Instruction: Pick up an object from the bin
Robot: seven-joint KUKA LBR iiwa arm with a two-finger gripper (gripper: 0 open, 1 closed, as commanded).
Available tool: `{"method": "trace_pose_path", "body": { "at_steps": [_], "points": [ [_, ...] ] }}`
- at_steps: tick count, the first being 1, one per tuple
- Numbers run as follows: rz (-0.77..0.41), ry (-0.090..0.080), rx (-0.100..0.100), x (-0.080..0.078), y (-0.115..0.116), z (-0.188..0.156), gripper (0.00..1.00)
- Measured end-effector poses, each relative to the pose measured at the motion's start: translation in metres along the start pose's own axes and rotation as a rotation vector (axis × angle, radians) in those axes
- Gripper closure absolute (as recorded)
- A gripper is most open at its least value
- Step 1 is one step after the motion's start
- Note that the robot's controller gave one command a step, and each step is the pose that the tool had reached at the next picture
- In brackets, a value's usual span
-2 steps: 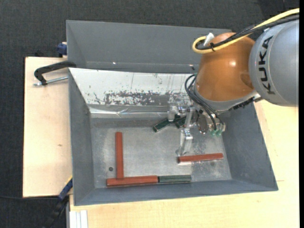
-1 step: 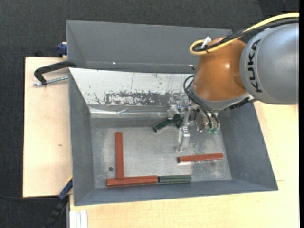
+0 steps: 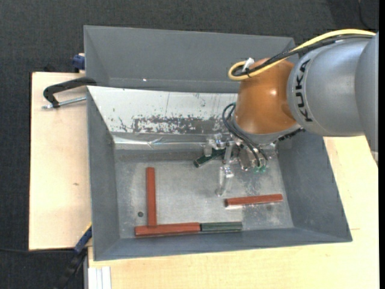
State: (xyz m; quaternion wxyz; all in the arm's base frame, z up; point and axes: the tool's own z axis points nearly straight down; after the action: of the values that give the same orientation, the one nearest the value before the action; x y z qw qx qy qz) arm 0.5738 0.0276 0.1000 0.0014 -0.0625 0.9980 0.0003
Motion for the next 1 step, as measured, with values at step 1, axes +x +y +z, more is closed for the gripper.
{"method": "trace_pose_path", "body": {
  "at_steps": [1],
  "points": [
    [0.019,0.003,-0.001,-0.0233,0.0040,0.0049,0.00]
  ]
}}
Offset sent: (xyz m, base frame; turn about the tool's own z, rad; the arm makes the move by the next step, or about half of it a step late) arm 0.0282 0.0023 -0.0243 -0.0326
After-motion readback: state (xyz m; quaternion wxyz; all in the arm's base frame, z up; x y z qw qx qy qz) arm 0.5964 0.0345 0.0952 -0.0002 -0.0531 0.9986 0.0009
